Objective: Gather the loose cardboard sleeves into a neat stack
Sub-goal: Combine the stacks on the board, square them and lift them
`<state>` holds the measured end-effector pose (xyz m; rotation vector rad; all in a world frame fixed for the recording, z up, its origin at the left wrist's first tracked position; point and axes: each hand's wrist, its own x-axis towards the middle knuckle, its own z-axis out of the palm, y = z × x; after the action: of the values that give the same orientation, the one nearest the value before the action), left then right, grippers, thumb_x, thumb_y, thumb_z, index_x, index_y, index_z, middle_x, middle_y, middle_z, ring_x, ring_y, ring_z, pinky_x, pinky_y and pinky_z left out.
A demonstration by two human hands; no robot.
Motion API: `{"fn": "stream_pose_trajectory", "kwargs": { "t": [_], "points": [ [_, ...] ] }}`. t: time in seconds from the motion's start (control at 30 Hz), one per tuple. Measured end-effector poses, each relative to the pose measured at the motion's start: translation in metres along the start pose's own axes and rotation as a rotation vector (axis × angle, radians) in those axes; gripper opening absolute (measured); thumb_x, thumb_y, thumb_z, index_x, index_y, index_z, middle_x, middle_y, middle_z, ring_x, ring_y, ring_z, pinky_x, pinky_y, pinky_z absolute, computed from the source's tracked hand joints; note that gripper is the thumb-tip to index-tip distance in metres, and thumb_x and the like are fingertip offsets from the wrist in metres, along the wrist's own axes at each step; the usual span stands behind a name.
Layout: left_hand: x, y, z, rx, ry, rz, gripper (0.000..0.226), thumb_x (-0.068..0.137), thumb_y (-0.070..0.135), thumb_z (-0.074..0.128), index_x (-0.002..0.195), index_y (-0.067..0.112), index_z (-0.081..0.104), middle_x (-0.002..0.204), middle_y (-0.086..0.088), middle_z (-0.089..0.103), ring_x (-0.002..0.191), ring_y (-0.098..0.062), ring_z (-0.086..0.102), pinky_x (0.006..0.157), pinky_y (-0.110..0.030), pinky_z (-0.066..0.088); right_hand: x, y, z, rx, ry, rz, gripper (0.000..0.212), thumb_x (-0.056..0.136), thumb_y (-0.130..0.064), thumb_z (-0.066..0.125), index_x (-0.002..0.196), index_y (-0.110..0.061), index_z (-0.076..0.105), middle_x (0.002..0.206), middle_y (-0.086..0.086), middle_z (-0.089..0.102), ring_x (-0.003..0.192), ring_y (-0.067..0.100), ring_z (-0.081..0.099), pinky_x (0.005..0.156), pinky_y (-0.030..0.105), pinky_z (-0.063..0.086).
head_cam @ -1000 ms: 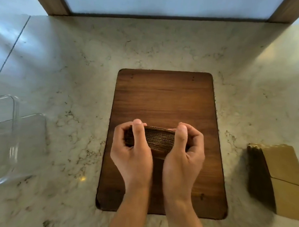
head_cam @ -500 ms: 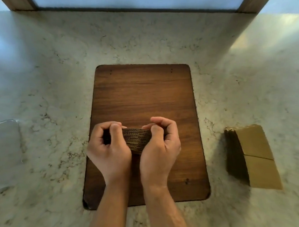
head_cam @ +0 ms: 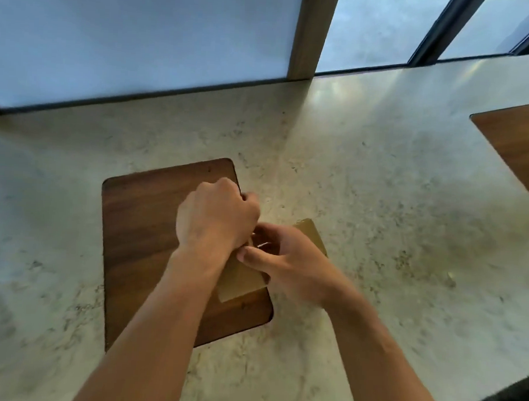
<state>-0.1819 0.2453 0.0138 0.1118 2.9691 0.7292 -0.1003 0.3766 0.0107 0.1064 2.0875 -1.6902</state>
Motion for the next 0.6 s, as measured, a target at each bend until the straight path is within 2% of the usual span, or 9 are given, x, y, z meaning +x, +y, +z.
{"fn": "stream_pose_trajectory", "kwargs": {
  "t": [0.1, 0.17, 0.23, 0.3, 0.4, 0.47, 0.5, 0.53, 0.6],
  "points": [
    [-0.004, 0.046, 0.008, -0.005, -0.139, 0.044, 0.056, 0.098, 0.051, 0.037, 0.064, 0.016, 0.065, 0.066, -0.004, 0.067, 0.058, -0.023, 0.065, 0.063, -0.036, 0.057, -0.025, 0.003, -0.035, 0.064, 0.062, 0.029, 0.018, 0.098, -0.022, 0.070, 0.116, -0.017, 0.073, 0.094, -0.011, 0.080, 0.085, 0.007, 0.077, 0.066, 0.021, 0.060],
    [-0.005, 0.063, 0.017, -0.124, -0.192, 0.038, 0.068, 0.102, 0.059, 0.026, 0.065, 0.015, 0.062, 0.072, -0.008, 0.068, 0.062, -0.023, 0.063, 0.063, -0.035, 0.050, -0.035, 0.015, -0.051, 0.137, 0.134, 0.086, 0.020, 0.097, -0.016, 0.072, 0.117, -0.017, 0.074, 0.106, 0.002, 0.081, 0.099, 0.022, 0.077, 0.078, 0.041, 0.065],
    [-0.008, 0.073, 0.023, -0.279, -0.223, 0.033, 0.075, 0.103, 0.063, 0.019, 0.072, 0.012, 0.064, 0.082, -0.007, 0.071, 0.065, -0.017, 0.058, 0.062, -0.034, 0.044, -0.043, 0.026, -0.065, 0.189, 0.180, 0.146, 0.028, 0.096, -0.013, 0.073, 0.123, -0.012, 0.072, 0.115, 0.013, 0.077, 0.109, 0.035, 0.073, 0.091, 0.052, 0.060],
    [-0.011, 0.074, 0.025, -0.394, -0.214, 0.002, 0.073, 0.105, 0.063, 0.016, 0.081, 0.012, 0.063, 0.085, -0.006, 0.065, 0.066, -0.009, 0.053, 0.064, -0.028, 0.039, -0.051, 0.035, -0.076, 0.196, 0.227, 0.167, 0.031, 0.094, -0.016, 0.075, 0.124, -0.012, 0.072, 0.113, 0.012, 0.078, 0.109, 0.035, 0.072, 0.090, 0.048, 0.059],
    [-0.019, 0.064, 0.029, -0.525, -0.210, -0.127, 0.065, 0.106, 0.061, 0.016, 0.076, 0.017, 0.053, 0.079, -0.008, 0.061, 0.072, -0.017, 0.058, 0.067, -0.033, 0.043, -0.059, 0.040, -0.090, 0.228, 0.300, 0.187, 0.032, 0.092, -0.022, 0.075, 0.123, -0.016, 0.071, 0.108, 0.004, 0.080, 0.103, 0.025, 0.072, 0.080, 0.034, 0.055],
    [-0.032, 0.057, 0.030, -0.726, -0.237, -0.332, 0.055, 0.107, 0.060, 0.024, 0.077, 0.023, 0.052, 0.083, -0.002, 0.060, 0.081, -0.020, 0.061, 0.073, -0.036, 0.045, -0.062, 0.040, -0.096, 0.201, 0.341, 0.214, 0.031, 0.094, -0.023, 0.072, 0.125, -0.020, 0.070, 0.110, 0.001, 0.078, 0.107, 0.023, 0.070, 0.088, 0.040, 0.057],
    [-0.039, 0.052, 0.032, -0.868, -0.288, -0.472, 0.052, 0.106, 0.060, 0.029, 0.087, 0.020, 0.058, 0.092, -0.003, 0.063, 0.092, -0.023, 0.063, 0.081, -0.037, 0.047, -0.062, 0.039, -0.097, 0.172, 0.357, 0.234, 0.037, 0.094, -0.025, 0.072, 0.130, -0.018, 0.067, 0.111, 0.001, 0.077, 0.107, 0.022, 0.069, 0.088, 0.041, 0.058],
    [-0.048, 0.050, 0.031, -1.020, -0.354, -0.605, 0.053, 0.105, 0.060, 0.035, 0.107, 0.015, 0.063, 0.107, -0.008, 0.066, 0.107, -0.029, 0.064, 0.091, -0.041, 0.049, -0.062, 0.037, -0.097, 0.135, 0.366, 0.246, 0.045, 0.094, -0.028, 0.072, 0.137, -0.018, 0.062, 0.111, -0.001, 0.075, 0.104, 0.019, 0.068, 0.082, 0.037, 0.057],
    [-0.063, 0.050, 0.033, -1.282, -0.441, -0.796, 0.072, 0.103, 0.060, 0.041, 0.144, 0.002, 0.050, 0.139, -0.023, 0.059, 0.134, -0.039, 0.053, 0.111, -0.049, 0.044, -0.060, 0.033, -0.096, 0.074, 0.384, 0.242, 0.049, 0.095, -0.032, 0.071, 0.141, -0.019, 0.060, 0.108, -0.005, 0.073, 0.098, 0.013, 0.066, 0.068, 0.027, 0.052]
  ]
}}
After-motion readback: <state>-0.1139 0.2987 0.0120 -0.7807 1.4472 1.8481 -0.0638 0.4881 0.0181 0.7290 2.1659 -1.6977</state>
